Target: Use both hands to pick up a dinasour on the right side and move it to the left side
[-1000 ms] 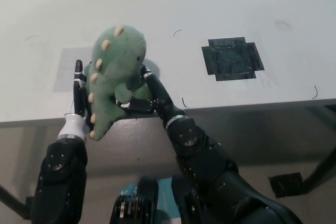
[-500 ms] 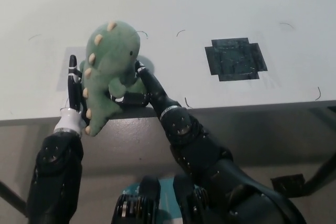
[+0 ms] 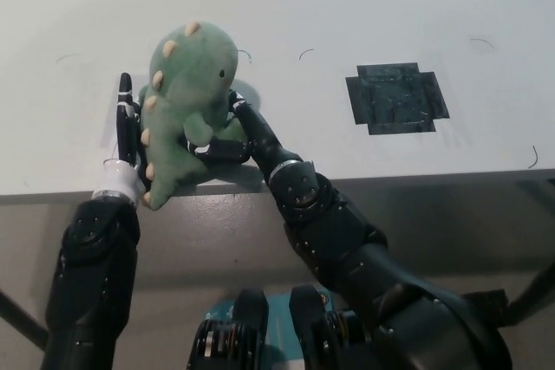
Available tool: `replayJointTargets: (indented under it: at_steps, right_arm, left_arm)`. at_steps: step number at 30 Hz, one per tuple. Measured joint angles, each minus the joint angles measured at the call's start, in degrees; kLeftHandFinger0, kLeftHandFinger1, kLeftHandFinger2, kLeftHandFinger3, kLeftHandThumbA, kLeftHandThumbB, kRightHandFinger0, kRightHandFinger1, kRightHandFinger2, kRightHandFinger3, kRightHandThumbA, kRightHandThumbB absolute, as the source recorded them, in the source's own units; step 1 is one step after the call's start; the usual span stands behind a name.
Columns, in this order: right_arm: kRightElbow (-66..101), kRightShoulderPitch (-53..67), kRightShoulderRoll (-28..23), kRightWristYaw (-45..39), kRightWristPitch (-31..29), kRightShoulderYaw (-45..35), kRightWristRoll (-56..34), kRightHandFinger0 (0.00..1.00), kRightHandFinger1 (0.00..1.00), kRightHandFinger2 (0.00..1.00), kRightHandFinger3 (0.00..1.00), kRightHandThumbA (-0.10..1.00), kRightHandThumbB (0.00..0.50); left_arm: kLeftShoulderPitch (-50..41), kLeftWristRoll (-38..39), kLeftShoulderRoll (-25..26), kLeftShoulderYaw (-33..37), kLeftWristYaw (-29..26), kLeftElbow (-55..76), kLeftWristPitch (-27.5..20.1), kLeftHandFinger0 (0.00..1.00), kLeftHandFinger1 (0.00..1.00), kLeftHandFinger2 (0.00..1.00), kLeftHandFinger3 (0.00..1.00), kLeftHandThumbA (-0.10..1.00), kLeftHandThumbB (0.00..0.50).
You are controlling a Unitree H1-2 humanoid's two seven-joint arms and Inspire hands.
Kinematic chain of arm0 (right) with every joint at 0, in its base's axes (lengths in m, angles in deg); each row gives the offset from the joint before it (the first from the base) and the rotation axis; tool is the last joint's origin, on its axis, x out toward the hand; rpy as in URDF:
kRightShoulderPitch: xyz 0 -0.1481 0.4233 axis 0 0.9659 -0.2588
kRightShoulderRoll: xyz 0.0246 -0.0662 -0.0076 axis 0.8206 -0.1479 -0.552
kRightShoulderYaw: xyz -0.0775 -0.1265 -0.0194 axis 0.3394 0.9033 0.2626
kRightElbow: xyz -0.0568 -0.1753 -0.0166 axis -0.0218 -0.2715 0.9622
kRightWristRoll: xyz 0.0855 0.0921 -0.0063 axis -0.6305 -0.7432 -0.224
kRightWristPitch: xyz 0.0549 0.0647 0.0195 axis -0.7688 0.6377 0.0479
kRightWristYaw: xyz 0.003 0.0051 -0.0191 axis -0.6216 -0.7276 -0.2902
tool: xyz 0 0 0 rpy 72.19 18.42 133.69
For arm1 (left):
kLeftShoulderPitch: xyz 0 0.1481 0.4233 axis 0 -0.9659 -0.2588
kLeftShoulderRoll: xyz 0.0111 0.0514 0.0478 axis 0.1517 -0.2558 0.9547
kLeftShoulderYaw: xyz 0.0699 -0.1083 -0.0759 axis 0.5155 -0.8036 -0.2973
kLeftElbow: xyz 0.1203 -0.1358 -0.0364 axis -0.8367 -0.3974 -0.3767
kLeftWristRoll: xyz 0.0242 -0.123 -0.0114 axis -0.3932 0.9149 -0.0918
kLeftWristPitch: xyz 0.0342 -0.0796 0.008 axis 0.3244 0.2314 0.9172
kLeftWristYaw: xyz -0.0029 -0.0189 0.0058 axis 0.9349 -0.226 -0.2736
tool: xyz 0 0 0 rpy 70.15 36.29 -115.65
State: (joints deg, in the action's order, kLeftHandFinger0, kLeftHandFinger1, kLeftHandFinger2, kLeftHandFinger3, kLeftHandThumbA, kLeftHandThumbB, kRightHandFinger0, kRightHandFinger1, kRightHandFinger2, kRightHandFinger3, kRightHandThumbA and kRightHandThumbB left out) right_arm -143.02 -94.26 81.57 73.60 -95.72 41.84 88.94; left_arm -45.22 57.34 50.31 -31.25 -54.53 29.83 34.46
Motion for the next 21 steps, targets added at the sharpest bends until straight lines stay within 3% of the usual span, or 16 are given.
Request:
replayJointTargets:
  at_steps: [11,17,21]
  right_arm:
    - [0.01,0.0,-0.35,-0.42,-0.08,-0.22,0.04,1.0,1.0,1.0,1.0,1.0,0.159]
    - [0.47,0.26,-0.91,-0.46,-0.79,-0.09,0.27,1.0,1.0,1.0,1.0,1.0,0.185]
    - [3.77,1.8,-1.9,-0.65,-1.24,0.33,0.59,1.0,1.0,1.0,1.0,1.0,0.154]
  left_arm:
    - [0.39,-0.13,-0.12,0.0,-0.01,-0.32,-0.03,1.0,1.0,1.0,1.0,1.0,0.275]
    - [0.39,-0.12,-0.27,-0.08,-0.01,-0.22,-0.05,1.0,1.0,1.0,1.0,1.0,0.342]
    - [0.31,-0.16,-0.6,-0.27,-0.04,0.34,0.04,1.0,1.0,1.0,1.0,1.0,0.346]
